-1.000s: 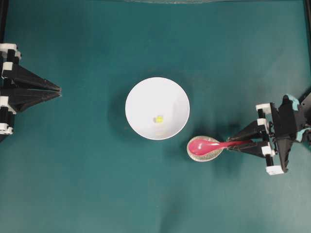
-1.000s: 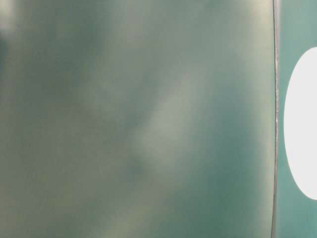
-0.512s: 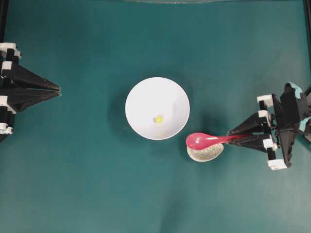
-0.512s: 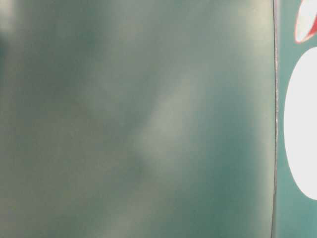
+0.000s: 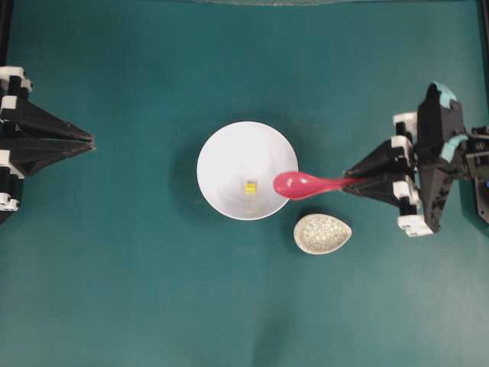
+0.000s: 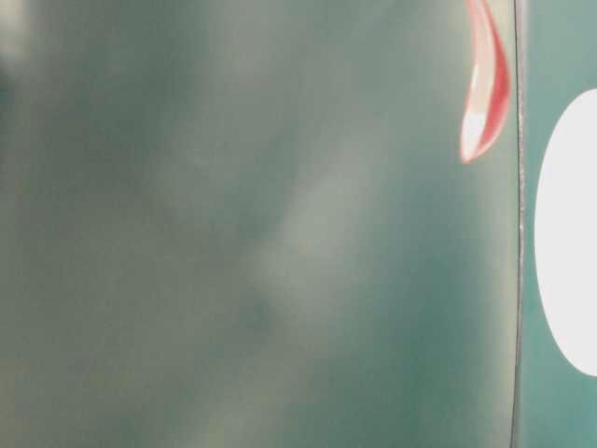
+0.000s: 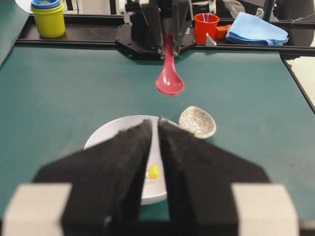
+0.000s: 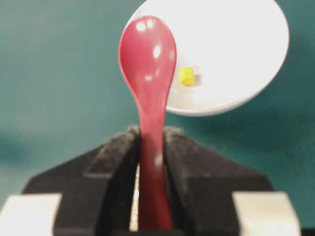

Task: Scoop the yellow hexagonal prism block from the bowl with a spoon using the right arm.
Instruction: 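Lift the pink spoon and carry it over the white bowl, then lower the spoon into the bowl toward the yellow block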

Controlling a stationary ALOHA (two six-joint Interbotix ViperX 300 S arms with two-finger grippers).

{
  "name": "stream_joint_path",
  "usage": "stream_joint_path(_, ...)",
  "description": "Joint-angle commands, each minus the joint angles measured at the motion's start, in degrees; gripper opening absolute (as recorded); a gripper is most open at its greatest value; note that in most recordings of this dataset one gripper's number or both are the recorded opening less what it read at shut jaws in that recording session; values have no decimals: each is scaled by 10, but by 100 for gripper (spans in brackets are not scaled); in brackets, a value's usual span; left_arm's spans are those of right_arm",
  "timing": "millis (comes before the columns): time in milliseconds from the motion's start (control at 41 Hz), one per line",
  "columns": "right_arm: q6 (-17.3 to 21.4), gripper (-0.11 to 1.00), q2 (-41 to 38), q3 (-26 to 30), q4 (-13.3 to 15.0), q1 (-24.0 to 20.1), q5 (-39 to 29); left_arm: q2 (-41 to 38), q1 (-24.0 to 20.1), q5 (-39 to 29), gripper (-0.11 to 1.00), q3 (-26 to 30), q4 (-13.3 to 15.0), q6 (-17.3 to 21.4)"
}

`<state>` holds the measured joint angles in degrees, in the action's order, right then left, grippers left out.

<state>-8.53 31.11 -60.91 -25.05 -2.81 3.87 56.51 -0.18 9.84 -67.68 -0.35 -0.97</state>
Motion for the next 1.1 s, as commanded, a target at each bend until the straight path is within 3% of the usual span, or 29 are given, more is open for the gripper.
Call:
stream_joint_path(0,0,24,4,33,1,13,-26,-2,0,-5,14,18,-1,0)
stream_joint_path(414,22,24,-9,112,1,60,-145,16,0,-27,14,23,-2,1)
stream_joint_path(585,47,24,-33,139,1,82,-184,13,0,-28,14,22,-2,1)
stream_joint_path(829,49,24,-77,193,2,94,-261,11,0,-28,14,21,-2,3)
stream_joint_path(1073,50,24,-122,243,25,104,-334,11,0,-28,14,21,-1,4)
